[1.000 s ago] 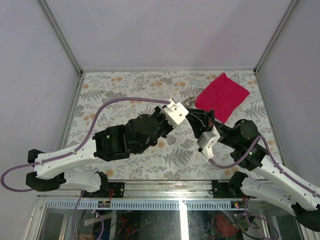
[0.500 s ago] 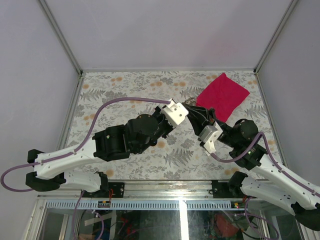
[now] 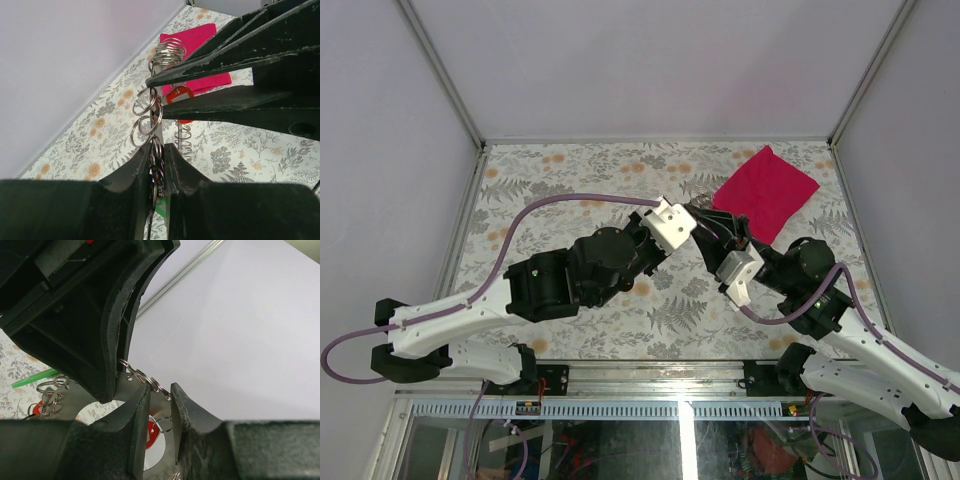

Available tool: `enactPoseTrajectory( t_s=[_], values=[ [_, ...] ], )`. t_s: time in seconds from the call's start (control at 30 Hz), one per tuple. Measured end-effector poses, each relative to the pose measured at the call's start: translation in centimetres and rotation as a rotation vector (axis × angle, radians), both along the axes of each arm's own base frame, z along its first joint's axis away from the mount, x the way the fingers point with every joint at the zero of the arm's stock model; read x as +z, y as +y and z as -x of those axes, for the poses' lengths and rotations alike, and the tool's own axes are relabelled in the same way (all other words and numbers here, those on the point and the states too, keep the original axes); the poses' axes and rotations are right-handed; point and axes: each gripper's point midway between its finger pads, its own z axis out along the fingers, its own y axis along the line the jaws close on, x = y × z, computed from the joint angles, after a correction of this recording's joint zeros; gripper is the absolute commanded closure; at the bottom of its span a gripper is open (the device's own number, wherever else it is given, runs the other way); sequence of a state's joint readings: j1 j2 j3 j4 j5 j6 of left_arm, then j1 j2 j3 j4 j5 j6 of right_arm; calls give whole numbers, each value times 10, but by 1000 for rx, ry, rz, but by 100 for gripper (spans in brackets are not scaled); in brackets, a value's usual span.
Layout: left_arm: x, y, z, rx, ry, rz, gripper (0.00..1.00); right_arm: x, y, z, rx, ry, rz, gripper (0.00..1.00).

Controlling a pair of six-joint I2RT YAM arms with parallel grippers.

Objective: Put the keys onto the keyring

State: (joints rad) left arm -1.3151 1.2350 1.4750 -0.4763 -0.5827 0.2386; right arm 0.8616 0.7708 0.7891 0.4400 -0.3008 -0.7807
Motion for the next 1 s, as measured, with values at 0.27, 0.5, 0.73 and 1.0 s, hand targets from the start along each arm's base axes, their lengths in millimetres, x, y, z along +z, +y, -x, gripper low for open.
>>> enactPoseTrajectory(
  t_s=[0.27, 0.5, 0.73, 1.0],
  values=[
    [-2, 0, 0, 0, 2, -7, 100, -2, 0, 0, -4, -17, 27, 68],
    [0, 0, 0, -2, 4, -13, 100, -5, 2, 3, 5, -45, 77, 64],
    [-4, -1, 4, -26, 6, -36, 100, -7, 2, 4, 6, -46, 139, 64],
    [-15, 11, -1, 11, -108, -247, 100, -14, -3, 7, 2, -30, 188, 64]
  ],
)
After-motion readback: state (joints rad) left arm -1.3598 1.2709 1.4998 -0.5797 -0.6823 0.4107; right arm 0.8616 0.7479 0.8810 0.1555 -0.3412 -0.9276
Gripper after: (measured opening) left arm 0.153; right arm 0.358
